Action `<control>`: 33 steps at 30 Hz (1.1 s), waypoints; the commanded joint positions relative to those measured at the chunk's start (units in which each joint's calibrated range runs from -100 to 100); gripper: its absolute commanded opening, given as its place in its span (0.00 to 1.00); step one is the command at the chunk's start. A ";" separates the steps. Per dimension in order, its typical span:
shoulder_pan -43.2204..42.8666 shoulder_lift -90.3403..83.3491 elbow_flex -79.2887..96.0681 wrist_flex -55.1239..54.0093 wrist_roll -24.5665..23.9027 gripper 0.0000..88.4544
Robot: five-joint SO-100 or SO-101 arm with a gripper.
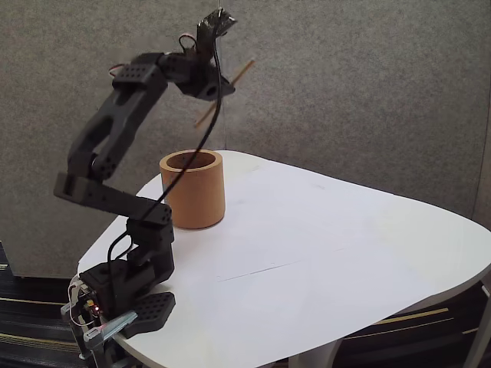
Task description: Grab the pen and put it in the pen holder.
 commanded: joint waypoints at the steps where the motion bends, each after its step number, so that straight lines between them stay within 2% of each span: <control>1: -2.33 -9.29 17.60 -12.03 1.80 0.01; 9: -7.89 -18.64 37.45 -27.29 4.33 0.01; 18: -17.34 -19.86 50.99 -46.10 7.59 0.01; 25: -17.56 -19.86 57.76 -56.86 7.65 0.01; 33: -15.29 -19.86 57.85 -58.98 7.65 0.01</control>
